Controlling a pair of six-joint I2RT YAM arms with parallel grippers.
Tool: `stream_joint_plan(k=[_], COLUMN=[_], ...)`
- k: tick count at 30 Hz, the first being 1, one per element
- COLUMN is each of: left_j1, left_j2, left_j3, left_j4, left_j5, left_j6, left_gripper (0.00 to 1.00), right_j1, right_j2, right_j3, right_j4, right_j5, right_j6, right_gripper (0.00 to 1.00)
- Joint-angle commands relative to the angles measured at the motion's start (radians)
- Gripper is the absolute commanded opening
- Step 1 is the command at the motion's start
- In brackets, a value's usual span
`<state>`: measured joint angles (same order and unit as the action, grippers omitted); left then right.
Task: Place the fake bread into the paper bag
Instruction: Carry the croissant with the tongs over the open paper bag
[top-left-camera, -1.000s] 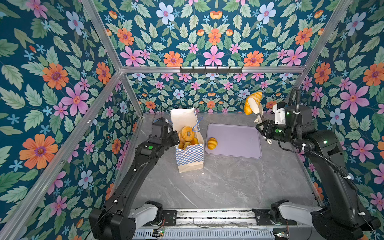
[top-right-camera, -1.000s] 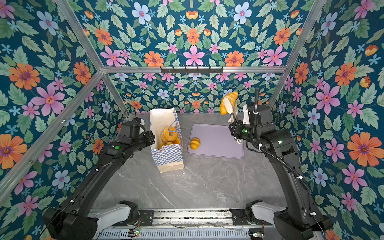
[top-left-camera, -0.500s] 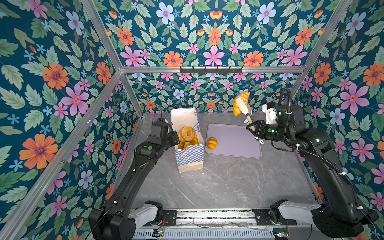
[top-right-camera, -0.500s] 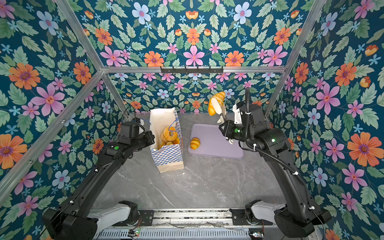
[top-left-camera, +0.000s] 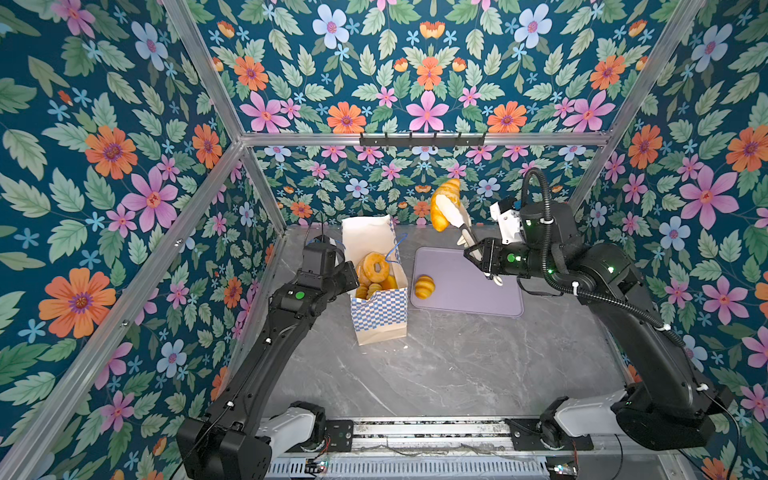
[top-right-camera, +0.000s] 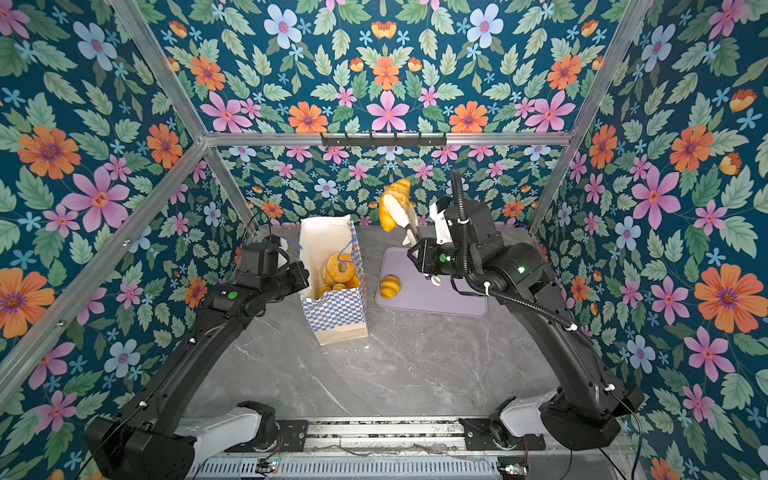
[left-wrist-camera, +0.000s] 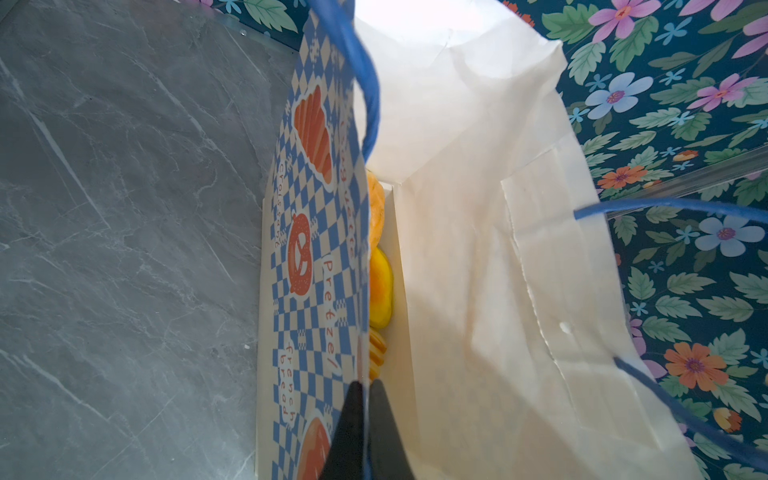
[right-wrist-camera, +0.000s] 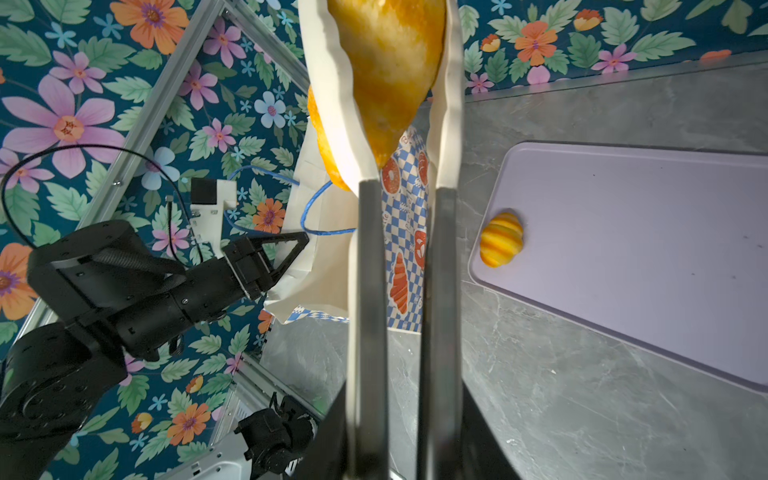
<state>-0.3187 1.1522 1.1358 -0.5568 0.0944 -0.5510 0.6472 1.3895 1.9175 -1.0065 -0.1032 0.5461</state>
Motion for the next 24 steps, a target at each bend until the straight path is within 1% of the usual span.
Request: stream_joint_plan(k=[1, 7, 14, 15, 20, 24], left_j1=[0.000, 0.000, 0.001, 0.000, 0.000, 0.000], left_j2=[-0.003, -0.005, -0.009, -0.011, -0.021, -0.027], left_j3=[0.004, 0.002, -0.004, -0.005, -0.012, -0.016], left_j4=[-0.014, -0.015, -0.012, -0.013, -0.014, -0.017], left_j5=[-0.007, -0.007, -0.005, -0.005, -0.009, -0.015], left_j6=[-0.004, -0.004, -0.006, -0.006, -0.007, -0.007], left_gripper=[0.04, 0.04, 0.04, 0.04, 0.04, 0.04], right_j1=[0.043, 0.119, 0.219, 0.230, 0.266, 0.280], right_j2=[0.033, 0.114, 0.258, 0.299, 0.413, 0.476], right_j3=[0.049, 0.144, 0.350, 0.384, 0.528, 0.598], right_j4=[0.011, -0.015, -0.112, -0.127, -0.184, -0.204], right_j5=[0.044, 0.060, 0.120, 0.125, 0.132, 0.127], right_j6=[-0.023, -0.037, -0.083, -0.089, -0.102, -0.102], right_gripper=[0.27, 0.27, 0.27, 0.27, 0.27, 0.27])
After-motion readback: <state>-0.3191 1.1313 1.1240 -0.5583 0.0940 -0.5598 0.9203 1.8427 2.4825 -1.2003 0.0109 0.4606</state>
